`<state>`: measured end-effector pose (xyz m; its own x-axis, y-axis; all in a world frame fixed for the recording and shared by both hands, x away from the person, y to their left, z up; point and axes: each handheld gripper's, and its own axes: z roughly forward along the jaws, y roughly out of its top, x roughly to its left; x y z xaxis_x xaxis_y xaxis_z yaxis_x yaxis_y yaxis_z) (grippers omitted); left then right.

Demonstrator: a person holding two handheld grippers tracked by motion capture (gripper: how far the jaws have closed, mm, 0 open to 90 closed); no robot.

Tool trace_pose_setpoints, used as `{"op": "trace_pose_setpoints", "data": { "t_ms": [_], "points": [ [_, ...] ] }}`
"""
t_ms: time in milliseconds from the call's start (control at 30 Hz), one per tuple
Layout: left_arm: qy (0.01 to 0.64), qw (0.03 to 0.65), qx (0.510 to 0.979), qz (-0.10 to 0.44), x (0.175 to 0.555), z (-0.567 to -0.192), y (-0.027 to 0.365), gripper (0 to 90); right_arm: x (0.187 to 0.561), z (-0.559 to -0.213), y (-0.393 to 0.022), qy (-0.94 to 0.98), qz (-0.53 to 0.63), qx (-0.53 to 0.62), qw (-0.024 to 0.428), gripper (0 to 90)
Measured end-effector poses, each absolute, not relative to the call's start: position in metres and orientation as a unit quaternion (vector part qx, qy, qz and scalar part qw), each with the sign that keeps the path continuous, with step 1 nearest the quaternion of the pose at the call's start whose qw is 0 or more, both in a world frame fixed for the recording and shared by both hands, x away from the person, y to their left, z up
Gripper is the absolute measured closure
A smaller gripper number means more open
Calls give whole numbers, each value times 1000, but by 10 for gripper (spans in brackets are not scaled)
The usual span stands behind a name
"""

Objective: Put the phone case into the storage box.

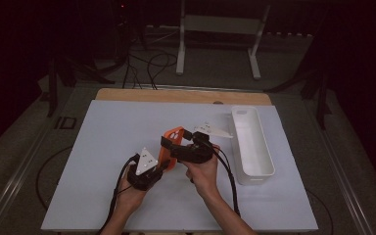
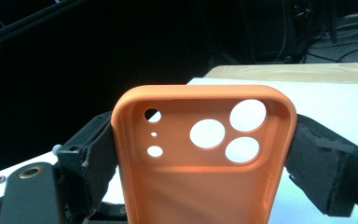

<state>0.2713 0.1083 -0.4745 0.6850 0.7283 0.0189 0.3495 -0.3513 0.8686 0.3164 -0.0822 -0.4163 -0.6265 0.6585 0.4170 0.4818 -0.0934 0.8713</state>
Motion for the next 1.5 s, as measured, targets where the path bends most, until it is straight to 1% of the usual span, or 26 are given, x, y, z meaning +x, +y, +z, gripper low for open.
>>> {"op": "trace_pose_setpoints", "data": {
  "t_ms": [300, 500, 733, 1000, 1133, 1233, 1333, 1433, 1500],
  "points": [
    [336, 457, 798, 204, 272, -476, 107, 816, 315, -415, -82, 675, 599, 422, 81, 166],
    [337, 455, 799, 201, 273, -475, 107, 735, 314, -416, -80, 678, 598, 420, 85, 167],
    [340, 462, 797, 190, 274, -474, 109, 557, 315, -416, -81, 680, 595, 419, 93, 167],
    [352, 466, 788, 193, 274, -470, 110, 300, 315, -416, -82, 681, 592, 418, 103, 167],
    [358, 465, 786, 194, 274, -469, 111, 203, 315, -415, -83, 681, 591, 419, 104, 167],
    [364, 465, 782, 200, 275, -467, 112, 150, 315, -415, -83, 681, 591, 419, 106, 166],
    [366, 465, 780, 202, 275, -466, 114, 142, 315, -415, -83, 681, 591, 419, 107, 166],
    [369, 467, 777, 202, 275, -464, 117, 89, 315, -415, -83, 682, 590, 419, 108, 166],
    [372, 468, 776, 202, 276, -463, 119, 72, 315, -415, -82, 682, 590, 418, 108, 166]
  ]
}}
